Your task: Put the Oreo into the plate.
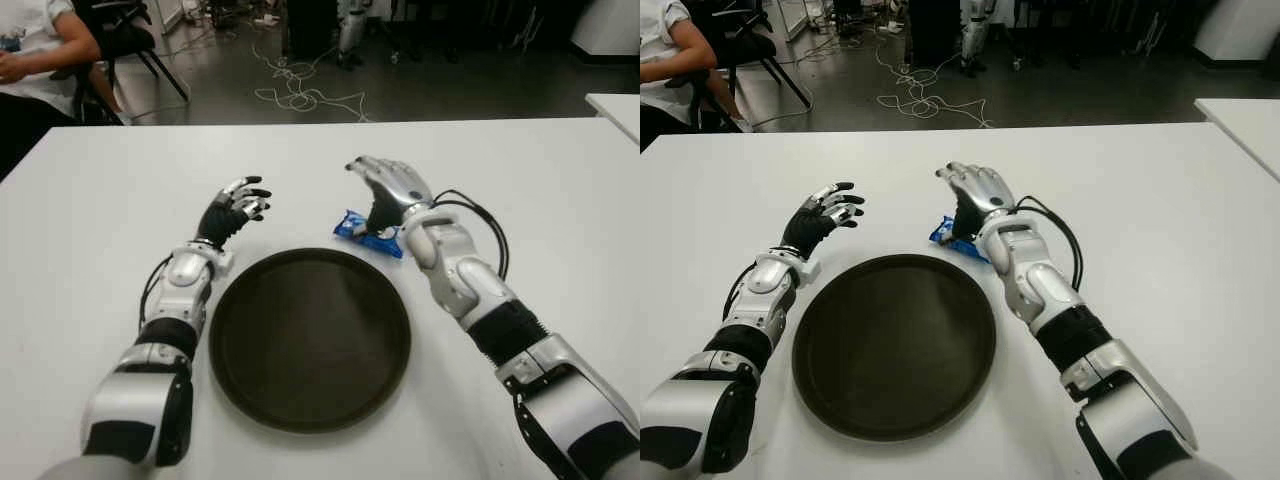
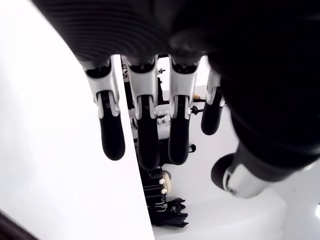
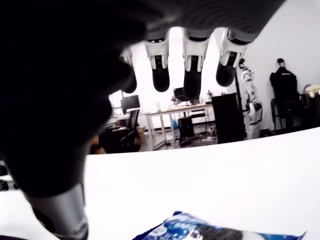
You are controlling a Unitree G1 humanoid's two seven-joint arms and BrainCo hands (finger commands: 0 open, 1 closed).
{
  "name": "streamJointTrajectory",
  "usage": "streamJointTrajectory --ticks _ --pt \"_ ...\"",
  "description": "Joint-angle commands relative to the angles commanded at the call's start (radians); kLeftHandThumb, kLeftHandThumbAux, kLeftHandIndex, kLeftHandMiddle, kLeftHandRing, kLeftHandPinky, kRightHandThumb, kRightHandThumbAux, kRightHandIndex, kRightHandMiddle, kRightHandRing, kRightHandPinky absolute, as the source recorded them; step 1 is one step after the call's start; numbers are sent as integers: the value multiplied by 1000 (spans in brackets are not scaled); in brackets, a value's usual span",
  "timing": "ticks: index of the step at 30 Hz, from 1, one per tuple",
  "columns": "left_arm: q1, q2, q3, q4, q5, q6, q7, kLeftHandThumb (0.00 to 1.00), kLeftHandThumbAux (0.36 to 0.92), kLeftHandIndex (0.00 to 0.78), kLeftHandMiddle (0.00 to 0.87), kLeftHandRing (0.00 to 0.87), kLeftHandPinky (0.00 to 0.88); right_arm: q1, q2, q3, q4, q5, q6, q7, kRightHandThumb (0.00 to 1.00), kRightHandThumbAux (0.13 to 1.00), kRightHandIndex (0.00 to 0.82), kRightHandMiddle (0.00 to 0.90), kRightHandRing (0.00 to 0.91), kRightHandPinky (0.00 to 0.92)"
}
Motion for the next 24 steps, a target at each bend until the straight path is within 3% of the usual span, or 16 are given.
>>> streamJointTrajectory --ticks 8,24 --pt "0 0 8 5 -10 -2 -11 127 660 195 316 330 377 -11 -4 20 26 -14 1 -5 0 816 102 113 109 82" --pt "2 -1 13 8 -16 -17 -20 114 655 200 316 316 341 -14 2 34 47 -25 5 -14 0 813 110 118 114 91"
